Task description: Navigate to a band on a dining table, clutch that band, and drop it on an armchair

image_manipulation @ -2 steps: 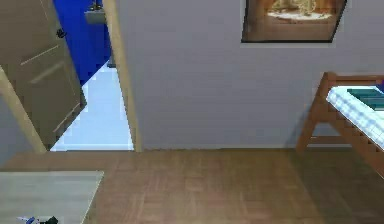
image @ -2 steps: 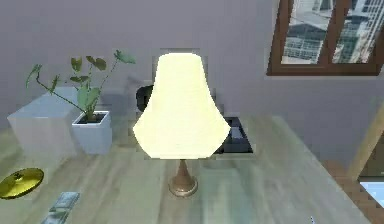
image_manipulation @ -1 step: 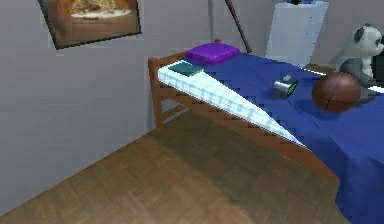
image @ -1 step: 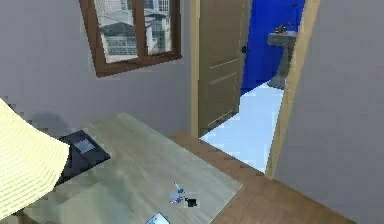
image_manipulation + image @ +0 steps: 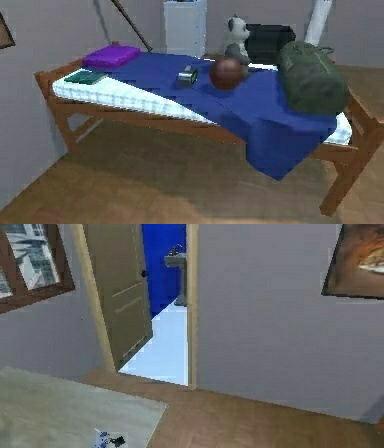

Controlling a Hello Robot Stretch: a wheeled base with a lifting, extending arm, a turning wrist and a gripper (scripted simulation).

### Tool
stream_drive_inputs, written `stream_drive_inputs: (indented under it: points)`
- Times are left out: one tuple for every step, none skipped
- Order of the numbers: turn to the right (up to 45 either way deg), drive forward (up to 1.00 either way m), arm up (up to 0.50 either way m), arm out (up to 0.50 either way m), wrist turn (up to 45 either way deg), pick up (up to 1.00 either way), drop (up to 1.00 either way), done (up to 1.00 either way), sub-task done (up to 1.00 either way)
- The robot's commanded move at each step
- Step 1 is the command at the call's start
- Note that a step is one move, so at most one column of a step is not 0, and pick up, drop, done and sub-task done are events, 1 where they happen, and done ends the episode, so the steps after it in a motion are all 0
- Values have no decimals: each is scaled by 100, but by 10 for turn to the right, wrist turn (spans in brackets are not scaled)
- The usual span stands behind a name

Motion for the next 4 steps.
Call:
stream_drive_inputs:
  points:
    - [0,15,0,0,0,0,0,0,0]
    - [-450,0,0,0,0,0,0,0,0]
    - [-450,0,0,0,0,0,0,0,0]
    - [-300,0,0,0,0,0,0,0,0]
